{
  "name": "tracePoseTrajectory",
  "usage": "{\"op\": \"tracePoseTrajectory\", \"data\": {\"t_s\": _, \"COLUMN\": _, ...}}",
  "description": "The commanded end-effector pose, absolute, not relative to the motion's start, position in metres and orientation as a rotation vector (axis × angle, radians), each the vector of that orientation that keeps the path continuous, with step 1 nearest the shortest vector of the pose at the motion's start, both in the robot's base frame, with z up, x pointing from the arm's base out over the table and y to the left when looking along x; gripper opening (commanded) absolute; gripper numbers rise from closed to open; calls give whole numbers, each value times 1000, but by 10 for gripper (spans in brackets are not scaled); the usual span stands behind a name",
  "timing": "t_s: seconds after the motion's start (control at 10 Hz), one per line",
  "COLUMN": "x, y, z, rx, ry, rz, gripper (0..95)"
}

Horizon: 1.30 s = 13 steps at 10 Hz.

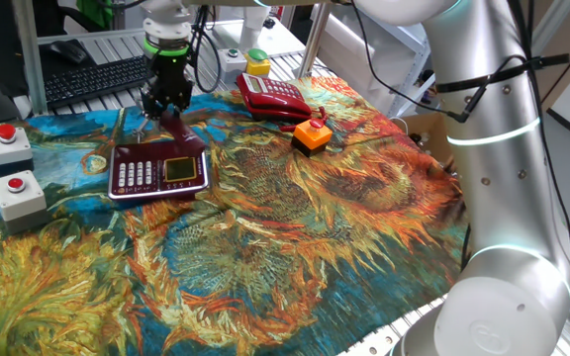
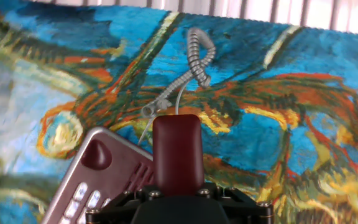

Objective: Place the handset of the telephone on the corresponding phone cradle

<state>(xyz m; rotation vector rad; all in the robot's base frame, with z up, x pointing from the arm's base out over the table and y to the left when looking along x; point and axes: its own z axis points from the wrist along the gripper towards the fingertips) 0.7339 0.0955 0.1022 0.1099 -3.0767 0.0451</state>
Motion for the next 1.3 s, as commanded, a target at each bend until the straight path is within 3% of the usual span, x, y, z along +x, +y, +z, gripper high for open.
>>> {"op": "tracePoseTrajectory", "data": {"t_s": 0.1, "x": 741, "y": 91, "z": 113, "rx": -601, "ry": -2988, "rz": 74, "gripper": 0}}
{"op": "tracePoseTrajectory", "data": {"t_s": 0.4, "x": 740, "y": 89, "z": 121, "rx": -769, "ry": -2948, "rz": 77, "gripper": 0}}
{"op": "tracePoseTrajectory", "data": {"t_s": 0.8, "x": 741, "y": 89, "z": 119, "rx": -660, "ry": -2972, "rz": 54, "gripper": 0}}
{"op": "tracePoseTrajectory", "data": {"t_s": 1.3, "x": 751, "y": 76, "z": 111, "rx": -117, "ry": -3048, "rz": 23, "gripper": 0}}
